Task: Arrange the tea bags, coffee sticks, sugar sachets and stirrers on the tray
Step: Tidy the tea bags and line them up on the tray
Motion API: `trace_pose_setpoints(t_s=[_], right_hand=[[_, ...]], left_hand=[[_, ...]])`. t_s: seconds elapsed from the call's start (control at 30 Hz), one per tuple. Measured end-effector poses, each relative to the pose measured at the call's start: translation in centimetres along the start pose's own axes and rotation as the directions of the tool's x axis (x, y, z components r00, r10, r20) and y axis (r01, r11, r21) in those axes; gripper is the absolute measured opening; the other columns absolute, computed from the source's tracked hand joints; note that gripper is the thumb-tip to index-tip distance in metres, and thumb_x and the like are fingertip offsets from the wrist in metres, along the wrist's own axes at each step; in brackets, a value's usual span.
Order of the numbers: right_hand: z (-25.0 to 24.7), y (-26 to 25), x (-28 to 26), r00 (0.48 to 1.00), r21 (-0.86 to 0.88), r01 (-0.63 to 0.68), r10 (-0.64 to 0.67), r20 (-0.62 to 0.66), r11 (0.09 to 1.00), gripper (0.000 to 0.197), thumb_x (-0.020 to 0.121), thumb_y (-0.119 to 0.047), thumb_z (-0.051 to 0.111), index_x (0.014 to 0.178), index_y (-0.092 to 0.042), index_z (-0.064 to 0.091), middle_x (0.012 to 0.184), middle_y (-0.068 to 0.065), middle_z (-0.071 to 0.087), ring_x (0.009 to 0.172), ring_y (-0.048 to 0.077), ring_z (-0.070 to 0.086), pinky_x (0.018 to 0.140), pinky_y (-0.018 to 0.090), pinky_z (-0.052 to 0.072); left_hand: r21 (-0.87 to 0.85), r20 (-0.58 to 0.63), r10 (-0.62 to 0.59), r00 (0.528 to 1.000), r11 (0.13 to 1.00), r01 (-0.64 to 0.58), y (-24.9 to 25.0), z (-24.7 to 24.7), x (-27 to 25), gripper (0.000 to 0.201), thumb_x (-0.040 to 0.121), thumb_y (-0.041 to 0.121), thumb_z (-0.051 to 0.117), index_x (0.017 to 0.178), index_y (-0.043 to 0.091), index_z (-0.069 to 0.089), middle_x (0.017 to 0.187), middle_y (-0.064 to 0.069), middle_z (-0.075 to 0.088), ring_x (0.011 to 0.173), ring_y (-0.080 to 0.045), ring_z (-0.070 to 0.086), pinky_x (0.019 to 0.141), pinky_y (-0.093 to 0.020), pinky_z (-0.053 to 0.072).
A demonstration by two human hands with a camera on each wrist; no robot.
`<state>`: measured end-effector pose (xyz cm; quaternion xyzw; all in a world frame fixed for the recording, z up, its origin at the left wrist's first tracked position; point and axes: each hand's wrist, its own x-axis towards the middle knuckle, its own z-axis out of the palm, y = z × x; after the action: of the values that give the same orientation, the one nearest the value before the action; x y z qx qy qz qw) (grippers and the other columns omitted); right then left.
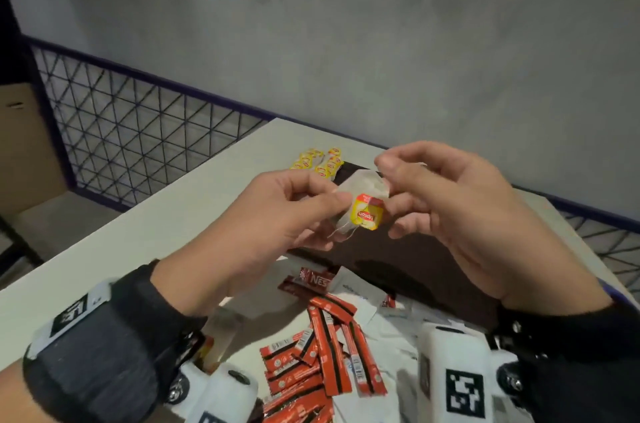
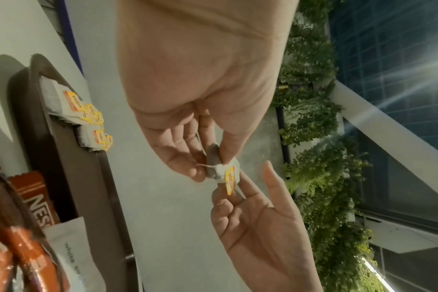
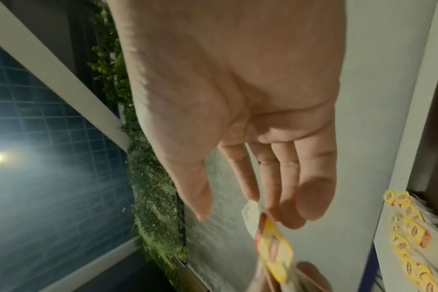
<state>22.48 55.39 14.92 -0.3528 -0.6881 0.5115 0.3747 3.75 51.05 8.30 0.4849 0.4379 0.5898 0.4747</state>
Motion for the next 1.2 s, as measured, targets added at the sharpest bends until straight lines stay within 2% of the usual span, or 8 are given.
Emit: trace_pose_setpoints(t_s=[0.2,0.37,0.47,0.57,0.73,0.93,1.1,1.2], right_hand=[[-0.8,-1.0,-0.6,0.983,-0.07,0.184,-0.185,-0.009,0.98,0.025,0.083,0.004,0.077,0.1,-0.012,0.069,0.077,0.009,0.07,0.063,0.018,0.064,0.066,0.035,0.059],[-2.9,-3.1,-1.8,0.97,0.0,0.243,-0.243,0.009,0.97,0.033,0.08,0.01,0.078,0.106,-0.008,0.069,0.073,0.008,0.07,0.06,0.015,0.061,0.066,0.034,0.054],[-3.2,-4.0,-2.2,0.949,0.049,0.315,-0.313,-0.047,0.948,0.035,0.076,0.006,0.083,0.104,-0.011,0.071,0.073,0.013,0.069,0.062,0.02,0.061,0.065,0.035,0.052],[-3.6,-4.8,-2.6,0.923,0.154,0.381,-0.364,-0.128,0.912,0.031,0.077,0.006,0.078,0.106,-0.005,0.071,0.07,0.01,0.069,0.062,0.017,0.062,0.059,0.026,0.051],[-3.9,-6.1,-3.5,0.883,0.173,0.456,-0.421,-0.206,0.873,0.032,0.071,0.003,0.078,0.101,-0.004,0.069,0.07,0.006,0.073,0.059,0.01,0.066,0.054,0.017,0.051],[-3.3,-6.7,-4.7,0.852,-0.068,0.5,-0.505,-0.137,0.863,0.038,0.074,0.008,0.082,0.098,-0.02,0.073,0.08,0.014,0.072,0.068,0.03,0.065,0.072,0.043,0.061],[-2.2,-6.8,-4.6,0.859,0.032,0.498,-0.488,-0.157,0.866,0.043,0.069,0.007,0.083,0.101,-0.019,0.071,0.075,0.007,0.071,0.063,0.013,0.058,0.065,0.028,0.055],[-1.3,-6.3,-4.1,0.899,0.087,0.427,-0.413,-0.146,0.9,0.036,0.065,-0.003,0.085,0.097,-0.017,0.074,0.071,0.006,0.07,0.06,0.013,0.056,0.058,0.022,0.052]], left_hand=[[0.04,-0.007,0.127,0.992,0.991,-0.127,3.1,2.2,0.1,0.018,0.086,0.027,0.078,0.091,0.009,0.076,0.088,-0.013,0.076,0.078,-0.022,0.073,0.066,-0.026,0.059],[0.228,0.074,0.303,0.95,0.922,-0.312,7.4,5.0,0.6,0.025,0.081,0.04,0.083,0.09,0.017,0.079,0.09,-0.009,0.08,0.077,-0.018,0.071,0.074,-0.045,0.058],[0.19,0.017,0.465,0.885,0.868,-0.459,8.7,7.4,0.7,0.019,0.08,0.026,0.078,0.083,0.007,0.076,0.079,-0.016,0.077,0.061,-0.015,0.064,0.055,-0.025,0.051],[0.133,-0.023,0.545,0.838,0.832,-0.538,9.2,8.4,0.8,0.012,0.082,0.024,0.076,0.081,0.012,0.077,0.077,-0.01,0.078,0.061,-0.013,0.068,0.055,-0.023,0.052],[0.053,0.071,0.502,0.862,0.861,-0.506,10.2,8.5,0.1,0.019,0.077,0.023,0.077,0.088,0.007,0.08,0.084,-0.011,0.08,0.073,-0.021,0.077,0.066,-0.024,0.059],[0.002,0.031,0.437,0.899,0.9,-0.437,10.0,8.4,-0.8,0.014,0.075,0.017,0.076,0.081,0.006,0.081,0.083,-0.013,0.08,0.073,-0.019,0.076,0.064,-0.022,0.059],[-0.118,-0.212,0.362,0.908,0.913,-0.392,8.7,6.6,-1.5,0.034,0.066,0.039,0.088,0.087,0.014,0.082,0.086,-0.01,0.075,0.085,-0.029,0.061,0.091,-0.064,0.05],[-0.195,-0.271,0.381,0.884,0.878,-0.438,9.6,6.7,-1.2,0.021,0.069,0.035,0.089,0.082,0.02,0.082,0.075,-0.001,0.073,0.079,-0.023,0.063,0.081,-0.046,0.046]])
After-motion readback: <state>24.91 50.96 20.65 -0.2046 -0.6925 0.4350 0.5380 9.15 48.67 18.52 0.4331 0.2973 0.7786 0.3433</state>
